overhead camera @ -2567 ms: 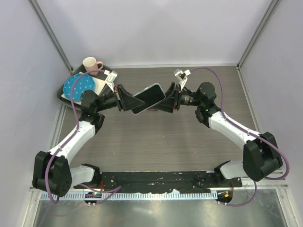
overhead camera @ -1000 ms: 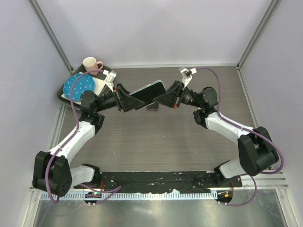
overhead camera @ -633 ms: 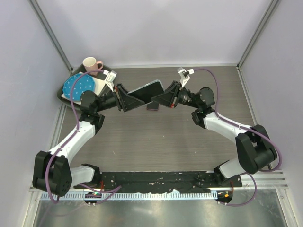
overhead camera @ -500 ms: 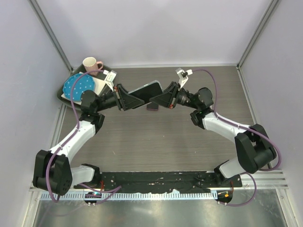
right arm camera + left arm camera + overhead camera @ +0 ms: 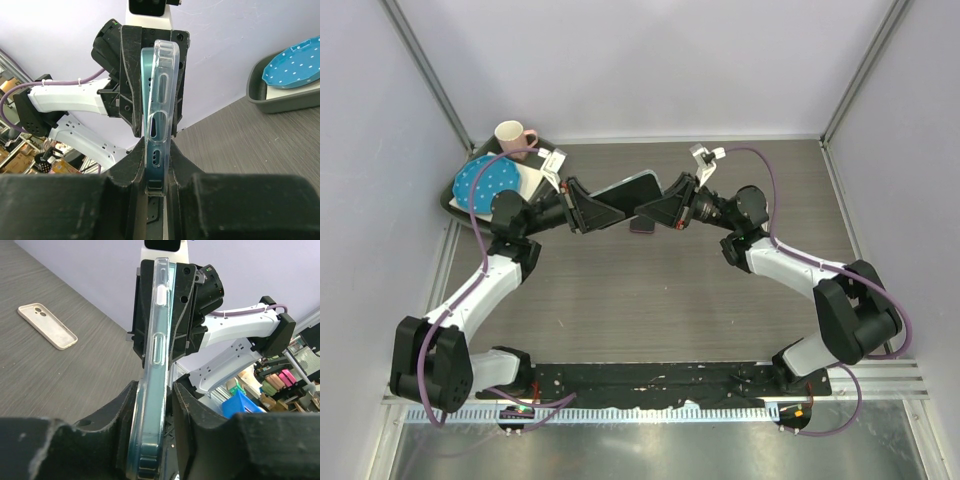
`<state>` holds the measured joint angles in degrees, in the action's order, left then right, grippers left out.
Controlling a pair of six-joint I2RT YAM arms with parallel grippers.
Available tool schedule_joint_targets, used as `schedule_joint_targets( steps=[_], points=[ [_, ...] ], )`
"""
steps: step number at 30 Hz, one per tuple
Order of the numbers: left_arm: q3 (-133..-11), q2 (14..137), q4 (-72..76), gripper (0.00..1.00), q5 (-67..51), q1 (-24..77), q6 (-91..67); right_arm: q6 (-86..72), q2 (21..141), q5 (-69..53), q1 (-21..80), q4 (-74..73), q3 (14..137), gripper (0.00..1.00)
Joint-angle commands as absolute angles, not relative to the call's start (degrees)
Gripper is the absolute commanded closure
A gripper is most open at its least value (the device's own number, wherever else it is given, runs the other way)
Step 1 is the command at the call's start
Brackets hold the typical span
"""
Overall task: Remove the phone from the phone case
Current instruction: Adjust the phone.
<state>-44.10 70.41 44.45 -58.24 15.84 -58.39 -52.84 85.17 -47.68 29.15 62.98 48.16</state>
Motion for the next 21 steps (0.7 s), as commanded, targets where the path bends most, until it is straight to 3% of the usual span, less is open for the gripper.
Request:
schedule_joint_targets(
  steps=[1, 7, 12, 14, 17, 18, 19, 21],
  points=[
    [-45.9, 70.0, 46.9, 0.67, -58.4, 16.1, -58.6, -51.6, 84.7, -44.8, 29.2, 67.4, 49.7, 0.99],
    [-45.5, 69.7, 46.9, 0.71, -58.4, 16.2, -58.4, -52.6, 83.9, -44.9, 27.9, 68.3, 49.8, 0.99],
    [-45.8, 69.8, 46.9, 0.84, -58.4, 16.2, -58.3, -52.1, 83.6, -44.7, 27.6, 67.8, 49.6, 0.99],
    [-45.8, 69.7, 46.9, 0.97, -58.3, 16.1, -58.1, -52.0, 84.0, -45.3, 27.6, 67.2, 49.9, 0.99],
    [-45.9, 69.6, 46.9, 1.00, -58.4, 16.1, -57.9, -52.2, 84.5, -46.3, 27.7, 67.1, 50.2, 0.99],
    [-45.9, 69.7, 47.0, 0.99, -58.4, 16.1, -58.0, -52.2, 84.5, -46.8, 27.7, 66.9, 50.3, 0.96],
    [-45.9, 69.6, 47.2, 0.99, -58.6, 16.1, -58.2, -52.4, 84.6, -48.9, 27.6, 66.9, 51.0, 0.81],
    [-46.0, 69.5, 48.7, 1.00, -59.1, 16.0, -59.2, -52.2, 83.8, -51.2, 27.1, 65.7, 51.9, 0.63]
  ],
)
